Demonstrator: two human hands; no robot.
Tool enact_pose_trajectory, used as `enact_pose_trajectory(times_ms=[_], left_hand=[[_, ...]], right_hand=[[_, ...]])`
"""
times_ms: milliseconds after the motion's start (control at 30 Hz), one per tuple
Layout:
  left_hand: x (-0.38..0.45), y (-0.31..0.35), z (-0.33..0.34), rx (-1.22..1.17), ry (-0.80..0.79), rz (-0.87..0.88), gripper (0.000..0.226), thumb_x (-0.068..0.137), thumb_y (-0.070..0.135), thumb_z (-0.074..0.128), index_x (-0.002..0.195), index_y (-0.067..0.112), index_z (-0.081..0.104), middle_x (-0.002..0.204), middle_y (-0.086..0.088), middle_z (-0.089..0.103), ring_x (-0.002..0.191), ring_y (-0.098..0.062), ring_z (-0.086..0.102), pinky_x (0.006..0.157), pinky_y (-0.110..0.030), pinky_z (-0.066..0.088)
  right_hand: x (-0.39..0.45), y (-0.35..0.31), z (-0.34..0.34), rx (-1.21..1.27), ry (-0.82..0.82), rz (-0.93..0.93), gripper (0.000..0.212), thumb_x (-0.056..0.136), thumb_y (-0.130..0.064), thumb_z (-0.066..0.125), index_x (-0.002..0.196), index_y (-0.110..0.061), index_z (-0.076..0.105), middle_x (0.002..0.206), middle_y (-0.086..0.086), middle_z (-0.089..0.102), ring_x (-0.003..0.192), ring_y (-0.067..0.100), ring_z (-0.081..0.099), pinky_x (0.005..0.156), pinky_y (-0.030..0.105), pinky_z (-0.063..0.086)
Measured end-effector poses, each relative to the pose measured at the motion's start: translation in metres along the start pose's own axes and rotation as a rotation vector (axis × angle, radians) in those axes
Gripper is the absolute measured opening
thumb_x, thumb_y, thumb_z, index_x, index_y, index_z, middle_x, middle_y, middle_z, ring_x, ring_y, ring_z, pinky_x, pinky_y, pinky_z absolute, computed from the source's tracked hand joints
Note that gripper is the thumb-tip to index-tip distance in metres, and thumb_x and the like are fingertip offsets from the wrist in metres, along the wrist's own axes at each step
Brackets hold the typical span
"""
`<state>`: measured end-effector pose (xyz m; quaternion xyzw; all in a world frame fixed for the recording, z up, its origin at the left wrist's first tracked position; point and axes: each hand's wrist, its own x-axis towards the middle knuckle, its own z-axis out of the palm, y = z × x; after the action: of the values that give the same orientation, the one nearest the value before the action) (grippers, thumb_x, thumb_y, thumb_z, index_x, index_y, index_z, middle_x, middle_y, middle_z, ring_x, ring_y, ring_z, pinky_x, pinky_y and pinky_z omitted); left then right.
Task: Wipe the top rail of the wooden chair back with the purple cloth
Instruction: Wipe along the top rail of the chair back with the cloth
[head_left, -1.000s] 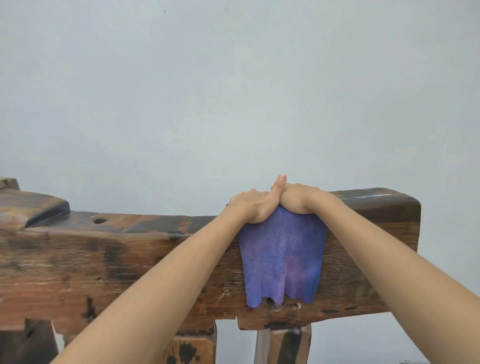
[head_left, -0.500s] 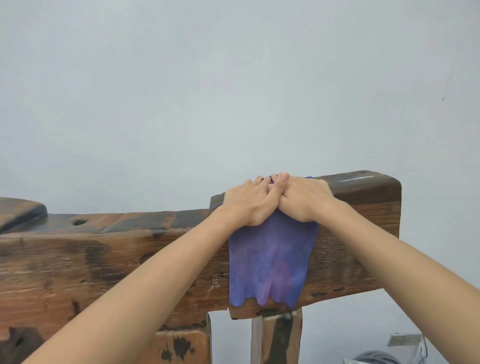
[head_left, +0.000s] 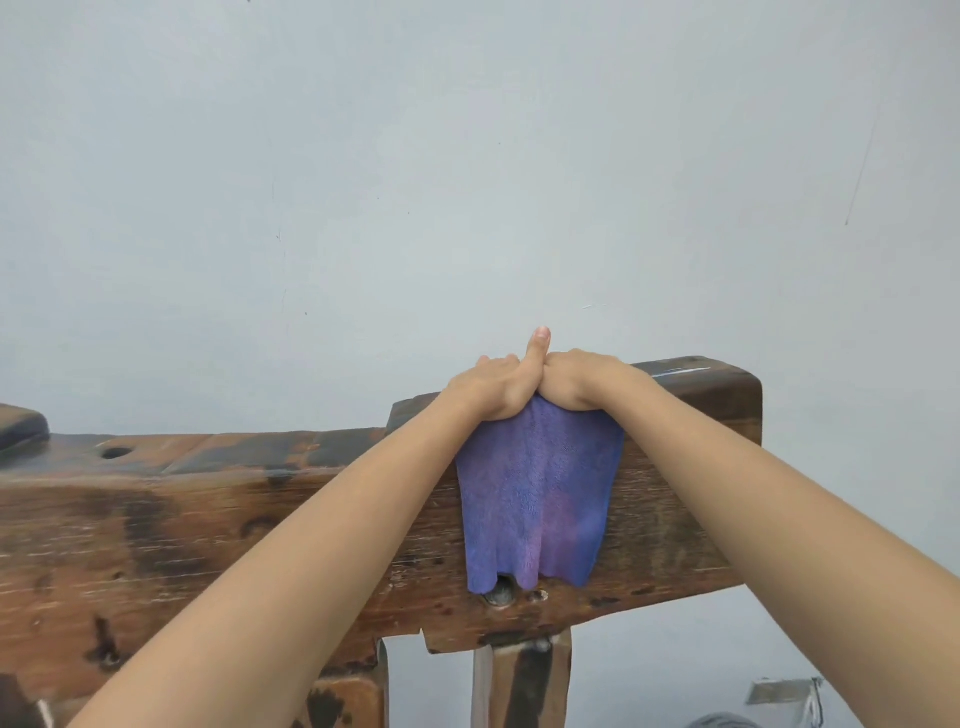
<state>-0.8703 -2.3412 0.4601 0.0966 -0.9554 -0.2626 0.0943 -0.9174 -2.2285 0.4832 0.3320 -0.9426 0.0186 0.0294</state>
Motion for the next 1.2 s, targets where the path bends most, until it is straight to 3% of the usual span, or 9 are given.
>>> enact_pose_trajectory(times_ms=[133, 233, 400, 433, 533, 667, 833, 967, 1200], left_hand=[[-0.010, -0.002, 0.002, 0.027, -0.024, 0.122, 0.082, 0.095, 0.066, -0.009, 0.158, 0.031, 0.029, 0.167, 0.001, 0.025, 0.157, -0.023, 0.007, 0.127, -0.043, -0.002], [-0.016, -0.003, 0.011, 0.081, -0.017, 0.161, 0.070, 0.101, 0.055, -0.005, 0.160, 0.030, 0.022, 0.167, -0.001, 0.025, 0.157, -0.020, 0.007, 0.127, -0.043, 0.001], [-0.018, -0.018, 0.003, -0.220, -0.110, 0.198, 0.064, 0.107, 0.046, 0.006, 0.153, 0.020, 0.043, 0.155, 0.015, 0.033, 0.147, -0.002, 0.023, 0.117, -0.021, 0.007], [-0.018, -0.018, 0.003, -0.192, -0.087, 0.223, 0.063, 0.108, 0.044, 0.008, 0.151, 0.017, 0.046, 0.153, 0.015, 0.036, 0.145, -0.003, 0.028, 0.119, -0.023, 0.011], [-0.012, -0.014, 0.011, 0.138, 0.036, 0.232, 0.058, 0.107, 0.039, 0.011, 0.155, 0.021, 0.038, 0.165, 0.001, 0.028, 0.154, -0.014, 0.019, 0.125, -0.044, 0.015], [0.004, -0.004, 0.010, 0.159, -0.016, 0.229, 0.053, 0.107, 0.025, 0.015, 0.146, 0.011, 0.048, 0.153, -0.015, 0.044, 0.145, -0.027, 0.035, 0.120, -0.044, 0.024], [0.021, 0.011, 0.010, 0.268, -0.032, 0.146, 0.051, 0.105, 0.017, 0.019, 0.139, 0.006, 0.056, 0.150, -0.015, 0.051, 0.136, -0.029, 0.047, 0.113, -0.041, 0.034], [0.025, 0.017, 0.008, 0.257, -0.019, 0.073, 0.051, 0.105, 0.014, 0.019, 0.141, 0.003, 0.053, 0.153, -0.018, 0.046, 0.139, -0.030, 0.045, 0.113, -0.038, 0.034], [0.016, 0.012, 0.006, 0.263, -0.047, 0.105, 0.053, 0.103, 0.026, 0.020, 0.147, 0.014, 0.048, 0.153, -0.016, 0.046, 0.139, -0.031, 0.044, 0.115, -0.043, 0.031]], right_hand=[[-0.017, 0.002, 0.007, -0.010, 0.107, 0.030, 0.059, 0.099, -0.054, 0.019, 0.146, -0.038, 0.050, 0.149, -0.003, 0.055, 0.134, 0.026, 0.052, 0.102, 0.044, 0.038], [-0.033, 0.005, 0.019, -0.024, 0.246, 0.042, 0.054, 0.099, -0.045, 0.021, 0.136, -0.030, 0.057, 0.139, -0.001, 0.062, 0.126, 0.027, 0.058, 0.092, 0.044, 0.038], [-0.054, 0.021, 0.043, -0.123, 0.606, 0.004, 0.050, 0.106, -0.038, 0.023, 0.129, -0.021, 0.063, 0.133, -0.002, 0.067, 0.119, 0.028, 0.063, 0.091, 0.041, 0.048], [-0.055, 0.023, 0.046, -0.123, 0.628, 0.003, 0.050, 0.106, -0.039, 0.023, 0.129, -0.022, 0.064, 0.133, -0.002, 0.067, 0.119, 0.027, 0.063, 0.092, 0.039, 0.048], [-0.047, 0.027, 0.041, -0.101, 0.579, 0.012, 0.051, 0.106, -0.039, 0.022, 0.127, -0.022, 0.065, 0.136, -0.003, 0.065, 0.121, 0.026, 0.062, 0.092, 0.042, 0.047], [-0.027, 0.030, 0.023, -0.088, 0.352, 0.071, 0.051, 0.102, -0.039, 0.019, 0.123, -0.026, 0.064, 0.136, 0.001, 0.063, 0.121, 0.030, 0.060, 0.082, 0.042, 0.035], [-0.006, 0.030, 0.003, -0.067, 0.100, 0.136, 0.057, 0.094, -0.041, 0.022, 0.135, -0.028, 0.059, 0.145, 0.004, 0.057, 0.128, 0.029, 0.054, 0.088, 0.041, 0.035], [-0.001, 0.027, -0.002, -0.013, 0.109, 0.182, 0.053, 0.097, -0.038, 0.029, 0.137, -0.018, 0.059, 0.147, 0.012, 0.055, 0.130, 0.032, 0.053, 0.096, 0.041, 0.038], [-0.017, 0.029, 0.014, -0.048, 0.257, 0.130, 0.051, 0.096, -0.038, 0.026, 0.125, -0.024, 0.065, 0.135, 0.007, 0.063, 0.119, 0.032, 0.059, 0.081, 0.039, 0.035]])
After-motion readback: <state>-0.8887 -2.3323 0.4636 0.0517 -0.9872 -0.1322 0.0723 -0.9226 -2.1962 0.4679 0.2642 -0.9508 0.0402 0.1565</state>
